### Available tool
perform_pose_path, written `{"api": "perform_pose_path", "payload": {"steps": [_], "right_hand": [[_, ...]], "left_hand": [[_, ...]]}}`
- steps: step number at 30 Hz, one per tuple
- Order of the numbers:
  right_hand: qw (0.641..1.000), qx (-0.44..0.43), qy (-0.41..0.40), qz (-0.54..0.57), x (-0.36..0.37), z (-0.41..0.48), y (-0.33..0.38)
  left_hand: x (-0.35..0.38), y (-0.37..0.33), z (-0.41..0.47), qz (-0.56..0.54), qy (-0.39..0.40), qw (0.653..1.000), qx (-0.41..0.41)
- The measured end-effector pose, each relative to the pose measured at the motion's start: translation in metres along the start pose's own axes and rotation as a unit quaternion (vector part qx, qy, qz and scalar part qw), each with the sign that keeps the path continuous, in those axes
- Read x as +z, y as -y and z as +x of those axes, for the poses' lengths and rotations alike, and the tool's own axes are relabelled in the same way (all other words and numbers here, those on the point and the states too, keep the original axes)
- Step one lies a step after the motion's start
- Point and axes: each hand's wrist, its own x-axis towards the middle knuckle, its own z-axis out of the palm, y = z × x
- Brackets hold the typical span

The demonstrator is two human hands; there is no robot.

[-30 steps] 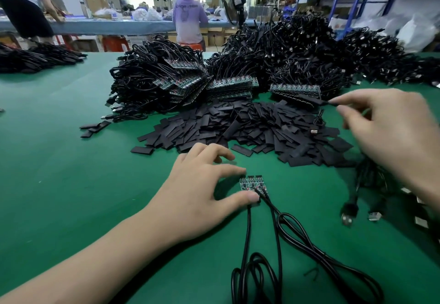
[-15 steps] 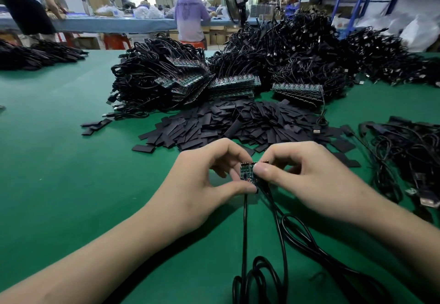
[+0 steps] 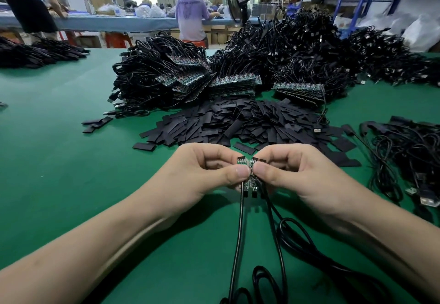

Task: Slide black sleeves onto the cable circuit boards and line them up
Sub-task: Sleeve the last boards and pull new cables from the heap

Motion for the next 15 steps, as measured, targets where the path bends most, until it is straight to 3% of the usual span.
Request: {"api": "perform_pose_path", "payload": {"steps": [4, 7, 10, 12, 15], "right_hand": [[0.999, 0.027, -0.032, 0.026, -0.002, 0.001, -0.001], [0.982, 0.031, -0.079, -0.171, -0.005, 0.003, -0.005], [0.919, -0.042, -0.150, -0.363, -0.001, -0.001, -0.003], [0.924, -0.087, -0.144, -0.344, 0.005, -0.005, 0.004], [0.972, -0.055, -0.037, -0.227, 0.016, -0.009, 0.011]], "left_hand": [[-0.002, -0.002, 0.002, -0.028, 0.000, 1.000, 0.012], [-0.006, -0.003, 0.002, -0.077, -0.003, 0.996, 0.044], [-0.007, -0.004, 0.001, -0.083, -0.030, 0.992, 0.093], [-0.006, -0.005, 0.002, -0.034, -0.082, 0.988, 0.127], [-0.003, -0.003, 0.003, 0.020, -0.122, 0.981, 0.152]]}}
